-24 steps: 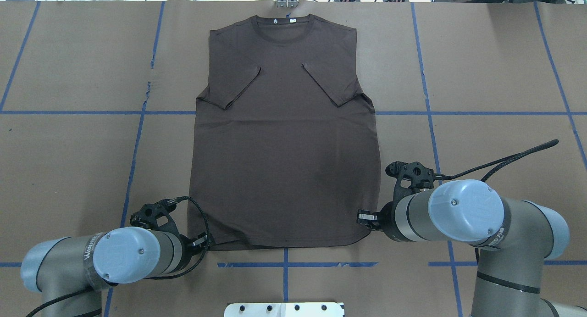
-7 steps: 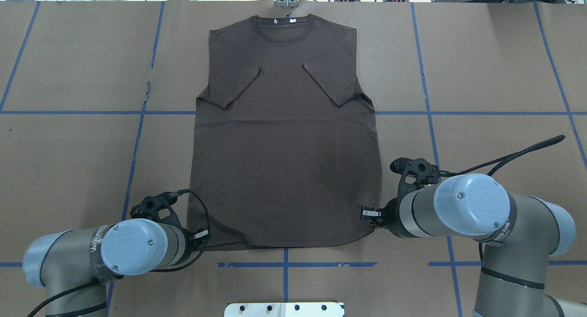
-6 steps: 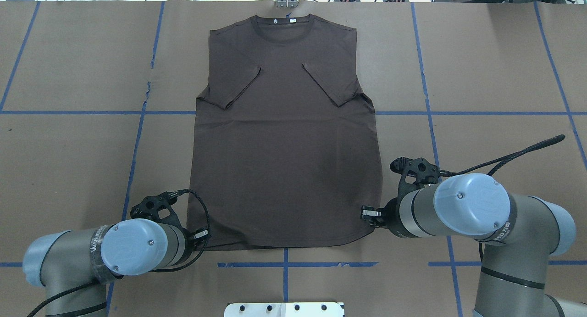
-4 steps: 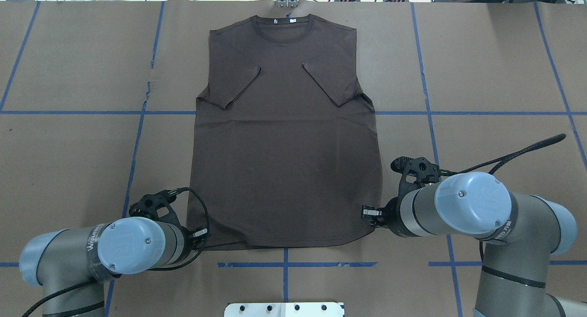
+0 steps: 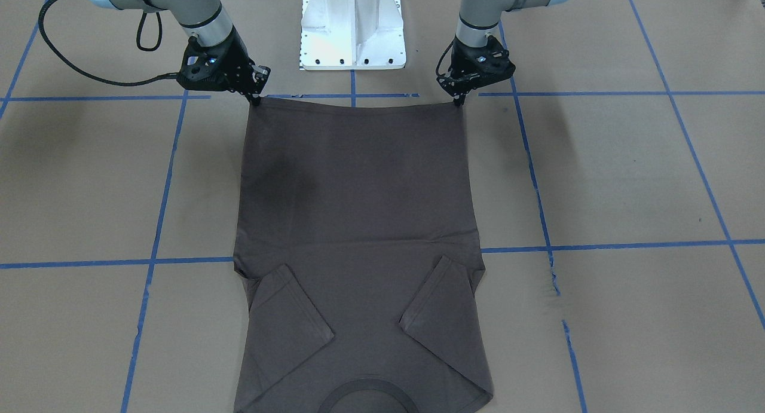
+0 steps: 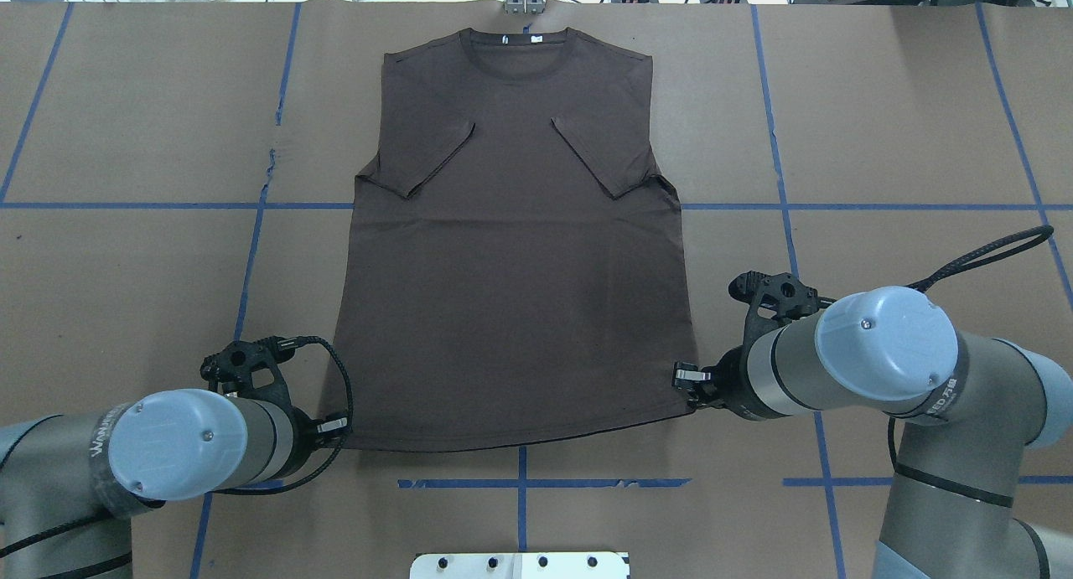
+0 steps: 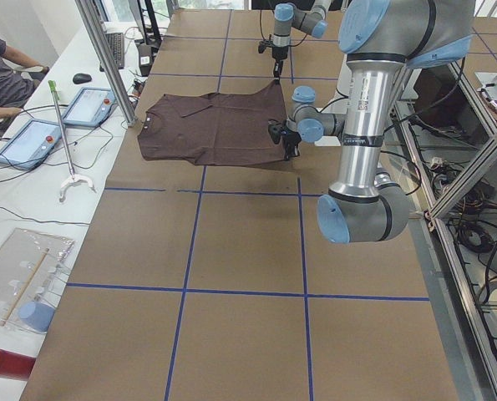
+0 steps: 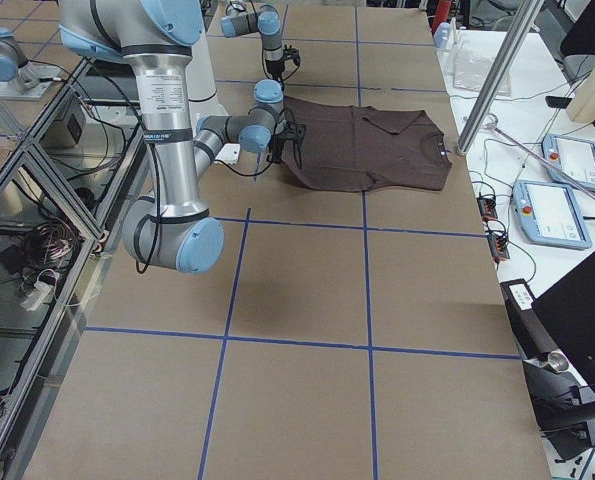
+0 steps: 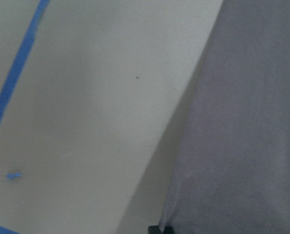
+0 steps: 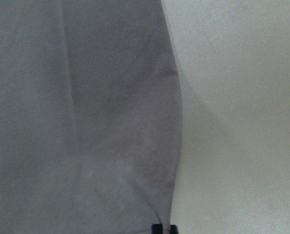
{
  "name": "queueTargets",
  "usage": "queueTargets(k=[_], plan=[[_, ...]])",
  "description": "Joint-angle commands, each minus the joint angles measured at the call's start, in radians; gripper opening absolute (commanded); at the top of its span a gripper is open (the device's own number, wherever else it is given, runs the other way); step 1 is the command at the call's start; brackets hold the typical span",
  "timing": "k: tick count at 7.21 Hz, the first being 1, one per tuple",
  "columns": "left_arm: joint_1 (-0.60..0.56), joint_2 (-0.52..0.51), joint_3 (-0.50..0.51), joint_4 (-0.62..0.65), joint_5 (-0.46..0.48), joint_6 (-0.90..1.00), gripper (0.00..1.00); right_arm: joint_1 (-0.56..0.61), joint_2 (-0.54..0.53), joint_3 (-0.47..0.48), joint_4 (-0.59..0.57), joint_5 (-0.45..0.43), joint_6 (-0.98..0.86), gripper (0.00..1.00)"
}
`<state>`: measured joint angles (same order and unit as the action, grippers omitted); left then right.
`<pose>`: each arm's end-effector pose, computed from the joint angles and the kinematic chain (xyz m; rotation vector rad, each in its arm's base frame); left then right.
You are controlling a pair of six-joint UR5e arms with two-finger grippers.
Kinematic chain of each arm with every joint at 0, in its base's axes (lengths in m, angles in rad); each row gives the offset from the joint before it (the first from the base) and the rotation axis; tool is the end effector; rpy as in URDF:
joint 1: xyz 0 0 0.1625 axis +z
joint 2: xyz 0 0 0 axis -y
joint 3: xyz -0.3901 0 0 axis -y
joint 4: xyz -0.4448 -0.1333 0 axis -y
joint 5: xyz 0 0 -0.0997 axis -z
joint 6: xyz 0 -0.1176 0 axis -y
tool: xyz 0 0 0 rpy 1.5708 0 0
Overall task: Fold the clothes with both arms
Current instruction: 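Lift the hem with both grippers and fold it toward the collar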
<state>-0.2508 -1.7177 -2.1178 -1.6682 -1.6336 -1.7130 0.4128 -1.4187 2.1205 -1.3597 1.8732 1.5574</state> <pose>0.5041 -0.2591 0.2755 -0.0166 0.7974 -0.3472 -0.4631 -0.3101 0.2507 -0.0833 -0.9462 0.2310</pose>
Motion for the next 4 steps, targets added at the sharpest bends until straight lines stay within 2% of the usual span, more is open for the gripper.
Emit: queueTargets(k=[1,3,4], plan=[[0.004,0.023,-0.063,0.001,0.0,0.024,0.0,0.024,-0.045,0.053,0.001,0.058,-0.002,0.0],[0.036,0.023,-0.175,0.095,-0.005,0.024,0.0,0.023,-0.089,0.12,-0.001,0.098,-0.002,0.0],[0.088,0.021,-0.27,0.176,-0.008,0.024,0.0,0.017,-0.113,0.166,-0.002,0.163,0.0,0.0]])
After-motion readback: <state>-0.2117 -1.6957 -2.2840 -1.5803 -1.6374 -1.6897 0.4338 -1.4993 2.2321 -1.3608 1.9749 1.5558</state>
